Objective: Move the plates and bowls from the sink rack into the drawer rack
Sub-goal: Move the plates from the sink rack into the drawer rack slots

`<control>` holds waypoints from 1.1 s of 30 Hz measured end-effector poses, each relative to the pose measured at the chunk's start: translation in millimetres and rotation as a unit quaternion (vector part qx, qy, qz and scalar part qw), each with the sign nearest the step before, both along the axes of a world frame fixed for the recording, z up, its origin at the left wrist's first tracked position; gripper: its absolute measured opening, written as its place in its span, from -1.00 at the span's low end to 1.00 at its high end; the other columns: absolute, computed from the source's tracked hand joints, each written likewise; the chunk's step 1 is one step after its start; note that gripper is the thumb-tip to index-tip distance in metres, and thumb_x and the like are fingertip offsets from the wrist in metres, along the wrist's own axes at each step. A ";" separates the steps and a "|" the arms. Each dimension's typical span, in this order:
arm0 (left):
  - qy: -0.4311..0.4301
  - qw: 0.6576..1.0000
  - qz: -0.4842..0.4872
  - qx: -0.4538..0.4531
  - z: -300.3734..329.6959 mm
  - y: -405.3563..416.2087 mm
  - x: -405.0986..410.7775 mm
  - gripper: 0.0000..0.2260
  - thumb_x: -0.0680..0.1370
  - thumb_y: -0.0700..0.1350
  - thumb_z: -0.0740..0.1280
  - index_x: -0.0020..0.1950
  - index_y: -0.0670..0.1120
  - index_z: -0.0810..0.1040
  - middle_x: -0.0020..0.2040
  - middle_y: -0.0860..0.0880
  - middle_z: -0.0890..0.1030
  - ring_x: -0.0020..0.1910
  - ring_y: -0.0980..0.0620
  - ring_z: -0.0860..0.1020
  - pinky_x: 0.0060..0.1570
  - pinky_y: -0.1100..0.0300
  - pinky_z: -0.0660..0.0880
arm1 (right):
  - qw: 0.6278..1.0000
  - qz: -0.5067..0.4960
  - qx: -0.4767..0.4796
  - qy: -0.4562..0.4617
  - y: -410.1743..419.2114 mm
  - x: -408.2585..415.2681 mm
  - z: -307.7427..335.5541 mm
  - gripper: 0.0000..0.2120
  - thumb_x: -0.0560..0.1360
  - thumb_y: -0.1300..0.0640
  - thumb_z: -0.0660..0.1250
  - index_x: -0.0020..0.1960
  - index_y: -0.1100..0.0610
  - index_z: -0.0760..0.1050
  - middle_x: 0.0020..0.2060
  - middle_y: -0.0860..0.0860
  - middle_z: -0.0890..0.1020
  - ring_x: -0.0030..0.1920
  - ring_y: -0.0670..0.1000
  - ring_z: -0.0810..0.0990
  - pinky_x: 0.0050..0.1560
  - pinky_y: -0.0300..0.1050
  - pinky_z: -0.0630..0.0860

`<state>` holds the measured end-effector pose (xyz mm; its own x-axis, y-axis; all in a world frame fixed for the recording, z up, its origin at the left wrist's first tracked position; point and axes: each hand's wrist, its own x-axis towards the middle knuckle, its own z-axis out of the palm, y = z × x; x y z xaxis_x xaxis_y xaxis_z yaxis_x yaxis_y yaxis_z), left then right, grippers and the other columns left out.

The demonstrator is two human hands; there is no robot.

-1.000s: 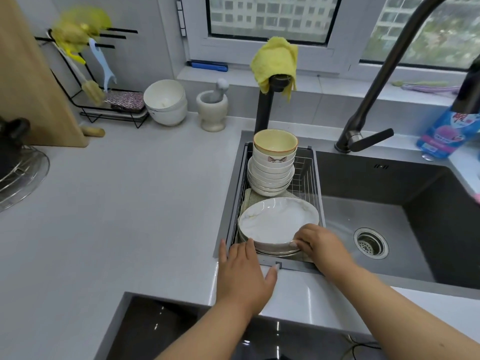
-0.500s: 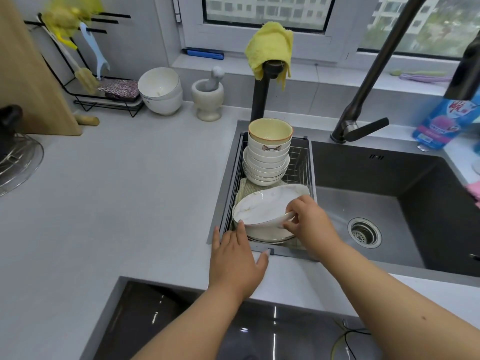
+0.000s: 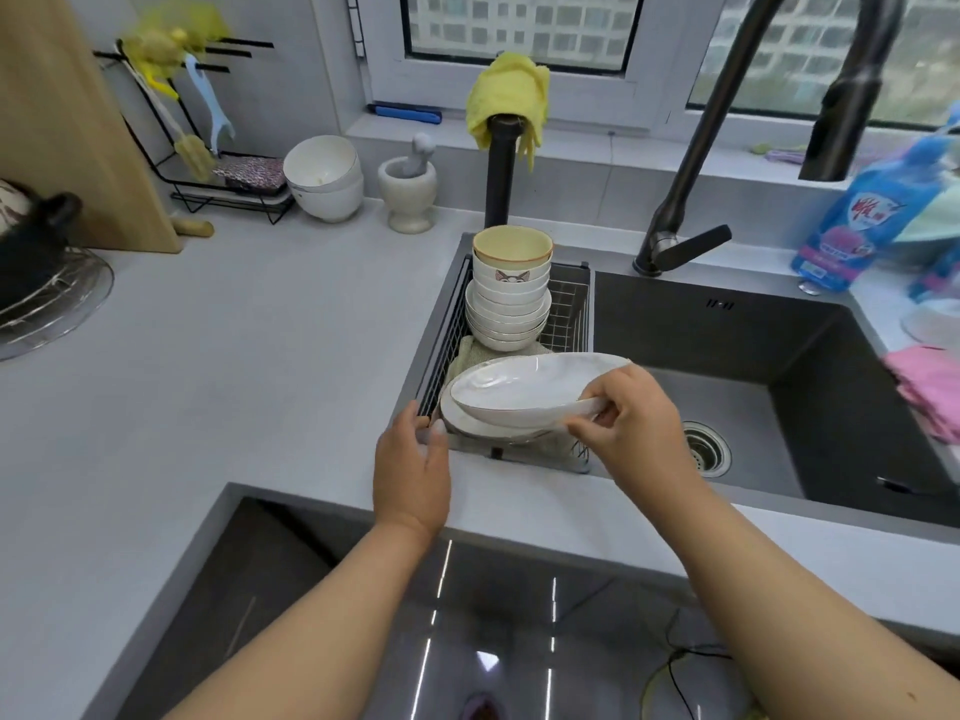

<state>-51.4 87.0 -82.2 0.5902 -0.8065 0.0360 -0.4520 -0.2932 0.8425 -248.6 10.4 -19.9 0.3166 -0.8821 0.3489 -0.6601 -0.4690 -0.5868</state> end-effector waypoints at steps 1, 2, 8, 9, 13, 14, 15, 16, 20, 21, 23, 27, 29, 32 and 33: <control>0.024 0.999 0.021 -0.006 7.7 6.5 -7.3 -0.62 0.62 -0.04 0.15 0.42 -0.13 0.34 0.18 0.00 0.48 0.14 0.10 0.40 0.14 0.23 0.28 | 1.000 0.007 -0.004 -0.008 7.0 -4.9 2.3 -0.74 0.24 0.24 0.58 -0.23 0.15 0.50 -0.23 -0.05 0.44 -0.31 -0.21 0.39 -0.27 -0.48 0.32; 0.049 0.998 0.035 -0.009 15.3 13.0 -15.0 -0.63 0.63 -0.02 0.14 0.40 -0.12 0.36 0.15 0.05 0.47 0.12 0.12 0.41 0.15 0.23 0.30 | 1.000 0.013 -0.006 -0.014 14.3 -9.9 4.7 -0.74 0.24 0.24 0.58 -0.24 0.14 0.49 -0.24 -0.06 0.44 -0.30 -0.20 0.40 -0.28 -0.46 0.32; 0.380 0.922 0.075 0.008 51.7 53.5 -60.5 -0.64 0.65 0.10 0.07 0.12 -0.12 0.52 -0.16 -0.16 0.63 -0.33 -0.06 0.63 -0.31 0.05 0.61 | 0.993 0.104 -0.034 -0.048 64.2 -44.0 13.6 -0.69 0.18 0.19 0.63 -0.26 0.12 0.49 -0.27 -0.08 0.46 -0.35 -0.20 0.43 -0.29 -0.49 0.36; 0.413 0.907 0.078 0.016 56.7 64.5 -68.1 -0.67 0.64 0.08 0.10 0.10 -0.11 0.53 -0.16 -0.16 0.64 -0.34 -0.07 0.63 -0.35 0.09 0.60 | 0.990 0.125 -0.039 -0.054 73.3 -50.3 13.8 -0.68 0.17 0.20 0.63 -0.27 0.12 0.49 -0.28 -0.10 0.45 -0.36 -0.20 0.43 -0.29 -0.49 0.36; 0.477 0.867 0.144 0.001 68.6 118.2 -95.9 -0.82 0.62 -0.18 0.14 0.09 -0.20 0.49 -0.16 -0.18 0.60 -0.28 -0.09 0.58 -0.46 0.17 0.57 | 0.979 0.187 -0.018 -0.075 110.3 -70.2 15.1 -0.68 0.20 0.19 0.61 -0.28 0.08 0.46 -0.28 -0.19 0.43 -0.31 -0.21 0.44 -0.29 -0.48 0.35; 0.478 0.863 0.165 -0.007 70.9 133.1 -101.9 -0.84 0.62 -0.21 0.12 0.05 -0.20 0.48 -0.19 -0.18 0.58 -0.30 -0.08 0.54 -0.48 0.19 0.57 | 0.977 0.197 -0.001 -0.082 120.0 -73.2 15.9 -0.70 0.24 0.15 0.60 -0.28 0.06 0.45 -0.28 -0.18 0.45 -0.30 -0.18 0.45 -0.28 -0.45 0.35; 0.474 0.861 0.185 -0.014 73.0 148.2 -107.0 -0.84 0.62 -0.22 0.11 0.01 -0.20 0.47 -0.22 -0.17 0.56 -0.33 -0.06 0.52 -0.49 0.20 0.56 | 0.974 0.206 0.019 -0.088 130.2 -75.0 17.5 -0.74 0.30 0.10 0.56 -0.27 0.05 0.46 -0.27 -0.16 0.47 -0.28 -0.15 0.46 -0.26 -0.44 0.36; 0.470 0.858 0.204 -0.023 74.7 162.8 -110.9 -0.84 0.62 -0.22 0.10 -0.01 -0.19 0.46 -0.24 -0.16 0.54 -0.36 -0.05 0.49 -0.50 0.20 0.55 | 0.971 0.217 0.040 -0.096 139.8 -75.5 19.0 -0.80 0.37 0.06 0.50 -0.26 0.04 0.47 -0.26 -0.13 0.48 -0.25 -0.14 0.46 -0.23 -0.44 0.35; 0.454 0.841 0.288 -0.065 82.5 225.4 -118.9 -0.85 0.63 -0.21 0.11 0.04 -0.19 0.45 -0.27 -0.14 0.52 -0.40 -0.02 0.46 -0.52 0.20 0.55 | 0.955 0.226 0.129 -0.142 177.6 -60.8 25.7 -0.94 0.50 0.06 0.36 -0.05 -0.01 0.50 -0.05 -0.07 0.45 -0.23 -0.20 0.48 -0.18 -0.50 0.36; 0.449 0.835 0.309 -0.076 85.8 242.2 -119.6 -0.85 0.63 -0.19 0.11 0.05 -0.19 0.45 -0.26 -0.14 0.54 -0.41 -0.02 0.47 -0.53 0.20 0.54 | 0.951 0.213 0.161 -0.158 187.6 -54.1 27.0 -0.87 0.50 0.06 0.35 0.03 -0.02 0.47 0.00 -0.06 0.42 -0.25 -0.19 0.50 -0.18 -0.47 0.39; 0.441 0.821 0.347 -0.104 92.6 276.1 -120.2 -0.84 0.64 -0.18 0.11 0.01 -0.18 0.46 -0.27 -0.13 0.54 -0.42 -0.01 0.48 -0.56 0.23 0.52 | 0.931 0.194 0.253 -0.180 206.2 -39.1 27.6 -0.72 0.49 0.05 0.35 0.17 -0.01 0.39 0.04 -0.03 0.43 -0.21 -0.13 0.55 -0.12 -0.27 0.51; 0.410 0.802 0.410 -0.141 92.9 339.2 -118.2 -0.80 0.65 -0.15 0.11 -0.08 -0.14 0.47 -0.30 -0.11 0.54 -0.48 0.01 0.50 -0.55 0.22 0.50 | 0.783 0.261 0.527 -0.200 247.5 -7.2 23.8 -0.52 0.49 -0.03 0.33 0.31 0.18 0.33 -0.12 0.16 0.59 -0.23 0.09 0.64 -0.20 -0.04 0.60; 0.409 0.783 0.441 -0.158 88.3 370.2 -116.3 -0.80 0.65 -0.13 0.12 -0.07 -0.16 0.48 -0.31 -0.11 0.53 -0.46 0.00 0.48 -0.57 0.24 0.49 | 0.701 0.298 0.615 -0.205 275.2 6.5 25.0 -0.61 0.53 0.02 0.26 0.25 0.25 0.40 -0.15 0.22 0.59 -0.23 0.15 0.64 -0.22 -0.02 0.58; 0.417 0.757 0.472 -0.173 80.1 416.2 -117.4 -0.79 0.66 -0.11 0.12 -0.04 -0.16 0.49 -0.31 -0.12 0.57 -0.40 -0.02 0.52 -0.53 0.22 0.53 | 0.648 0.325 0.655 -0.210 314.5 26.2 24.4 -0.69 0.55 0.16 0.21 0.21 0.32 0.42 -0.21 0.21 0.58 -0.20 0.18 0.62 -0.11 0.07 0.60; 0.417 0.753 0.478 -0.177 77.0 432.4 -118.0 -0.78 0.66 -0.10 0.11 -0.03 -0.15 0.50 -0.30 -0.12 0.59 -0.39 -0.02 0.53 -0.52 0.20 0.54 | 0.648 0.336 0.654 -0.198 327.9 32.9 24.2 -0.69 0.54 0.18 0.21 0.21 0.33 0.42 -0.26 0.18 0.58 -0.22 0.18 0.62 -0.09 0.09 0.60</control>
<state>-169.4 519.4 -5.2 0.8316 -0.0269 -0.5547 0.5512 0.1610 0.8187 -215.8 338.3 4.3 0.8965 -0.2152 -0.3872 -0.2406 0.4974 -0.8335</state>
